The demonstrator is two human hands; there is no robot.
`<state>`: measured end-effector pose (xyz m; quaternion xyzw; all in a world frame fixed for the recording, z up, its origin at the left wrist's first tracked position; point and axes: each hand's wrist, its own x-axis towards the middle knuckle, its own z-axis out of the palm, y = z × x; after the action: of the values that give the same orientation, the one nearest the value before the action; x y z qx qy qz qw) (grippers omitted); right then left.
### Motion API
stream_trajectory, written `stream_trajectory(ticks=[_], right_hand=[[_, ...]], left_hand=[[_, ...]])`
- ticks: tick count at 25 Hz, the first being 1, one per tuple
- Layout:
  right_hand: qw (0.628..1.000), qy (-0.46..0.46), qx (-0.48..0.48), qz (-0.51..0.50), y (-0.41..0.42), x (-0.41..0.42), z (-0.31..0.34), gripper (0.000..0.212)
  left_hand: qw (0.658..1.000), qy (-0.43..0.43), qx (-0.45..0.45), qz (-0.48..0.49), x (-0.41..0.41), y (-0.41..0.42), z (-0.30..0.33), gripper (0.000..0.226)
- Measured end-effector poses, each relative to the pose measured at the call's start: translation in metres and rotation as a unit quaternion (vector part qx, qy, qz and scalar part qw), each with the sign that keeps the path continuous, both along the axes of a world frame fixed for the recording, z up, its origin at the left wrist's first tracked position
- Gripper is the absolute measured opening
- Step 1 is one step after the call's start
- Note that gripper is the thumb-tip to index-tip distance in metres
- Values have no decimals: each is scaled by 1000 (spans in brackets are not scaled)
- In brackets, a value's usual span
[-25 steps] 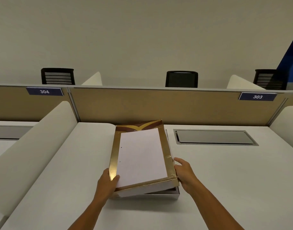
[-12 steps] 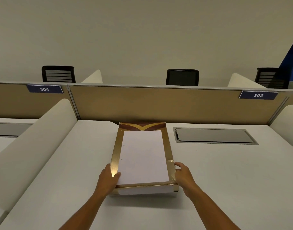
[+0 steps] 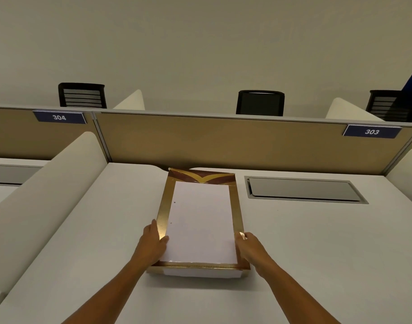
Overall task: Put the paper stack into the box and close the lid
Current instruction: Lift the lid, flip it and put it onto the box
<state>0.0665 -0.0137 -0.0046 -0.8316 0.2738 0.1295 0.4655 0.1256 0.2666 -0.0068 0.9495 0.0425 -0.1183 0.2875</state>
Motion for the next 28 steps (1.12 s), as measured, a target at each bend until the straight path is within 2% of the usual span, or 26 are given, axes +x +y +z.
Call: stream_trajectory(ticks=[5,8,10,12,16,28], right_hand=[[980,-73,-157,102,8,27,-1,77],[943,-99,-269,169,12,46,-7,90],[917,-107,-318,217,13,59,-14,92],[902,-110,-340,241,13,69,-22,93],[891,-107,-365,249,10,76,-36,98],[880,-121,-385,249,11,78,-47,96]], left_hand=[[979,-104,128,-116,32,-13,-1,80],[961,-116,187,-167,56,-22,-1,87],[958,-125,195,-171,65,-26,-4,105],[958,-129,195,-164,69,-26,-12,113],[959,-123,200,-159,70,-26,-22,107],[960,-135,191,-157,67,-26,-35,109]])
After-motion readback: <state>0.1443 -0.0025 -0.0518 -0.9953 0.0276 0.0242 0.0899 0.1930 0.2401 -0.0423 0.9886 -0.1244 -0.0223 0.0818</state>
